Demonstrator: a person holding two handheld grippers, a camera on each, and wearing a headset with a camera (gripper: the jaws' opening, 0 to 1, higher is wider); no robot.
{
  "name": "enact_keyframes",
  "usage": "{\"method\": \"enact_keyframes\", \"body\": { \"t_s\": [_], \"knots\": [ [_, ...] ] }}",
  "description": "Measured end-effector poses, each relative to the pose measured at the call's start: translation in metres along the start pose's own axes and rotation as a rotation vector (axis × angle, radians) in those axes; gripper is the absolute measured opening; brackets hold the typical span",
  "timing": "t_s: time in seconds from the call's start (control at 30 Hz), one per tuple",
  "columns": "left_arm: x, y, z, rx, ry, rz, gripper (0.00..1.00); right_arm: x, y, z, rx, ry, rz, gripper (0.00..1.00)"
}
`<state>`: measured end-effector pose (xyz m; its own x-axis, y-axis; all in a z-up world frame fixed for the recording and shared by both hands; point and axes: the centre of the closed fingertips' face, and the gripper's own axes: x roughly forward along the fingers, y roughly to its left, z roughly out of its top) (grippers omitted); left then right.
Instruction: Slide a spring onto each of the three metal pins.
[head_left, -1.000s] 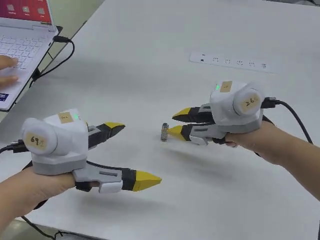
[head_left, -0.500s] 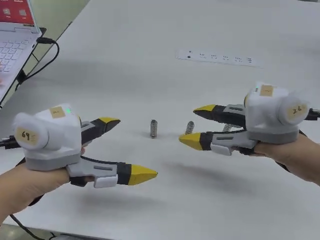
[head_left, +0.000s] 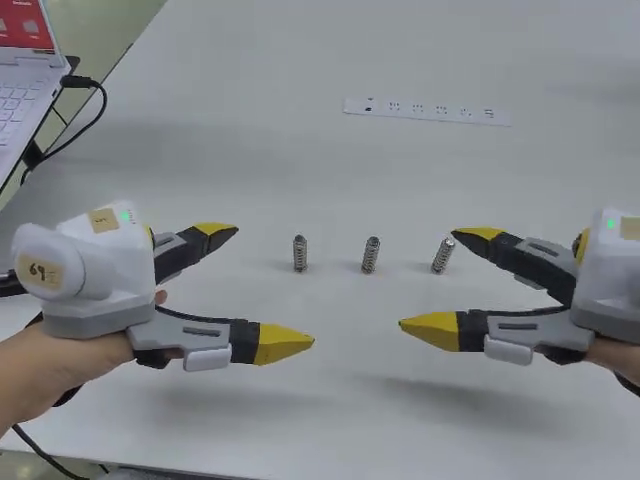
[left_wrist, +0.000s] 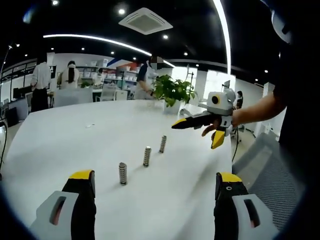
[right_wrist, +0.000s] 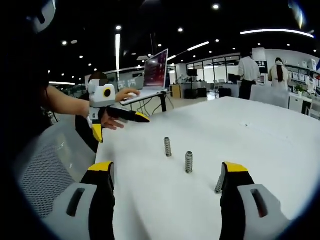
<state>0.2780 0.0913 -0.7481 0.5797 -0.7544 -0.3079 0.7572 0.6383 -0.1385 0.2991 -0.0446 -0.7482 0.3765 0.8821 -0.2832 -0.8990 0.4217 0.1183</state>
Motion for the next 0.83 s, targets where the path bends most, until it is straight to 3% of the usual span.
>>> {"method": "enact_keyframes", "body": {
  "t_s": [0.2,0.27,0.33,0.53,0.7,0.83],
  "knots": [
    [-0.001,0.000,0.003,0.013,-0.003,-0.007,0.98,-0.022,-0.004,-0.004,0.040,-0.021,-0.045,0.96],
    [-0.003,0.002,0.006,0.006,-0.014,0.000,0.98,-0.027,-0.004,-0.001,0.061,-0.065,-0.072,0.99],
    [-0.004,0.003,0.006,0.002,-0.018,0.003,0.98,-0.029,-0.003,-0.002,0.073,-0.073,-0.072,0.99],
    [-0.015,0.006,0.001,0.000,-0.014,0.017,0.98,-0.030,0.008,-0.016,0.021,-0.025,-0.057,0.99],
    [-0.023,0.008,0.002,0.000,-0.030,0.028,0.98,-0.031,0.003,-0.016,-0.011,-0.017,-0.065,0.99],
    [-0.026,0.009,-0.003,0.026,-0.004,0.035,0.98,-0.035,0.001,-0.011,-0.013,-0.026,-0.071,0.99]
  ]
}}
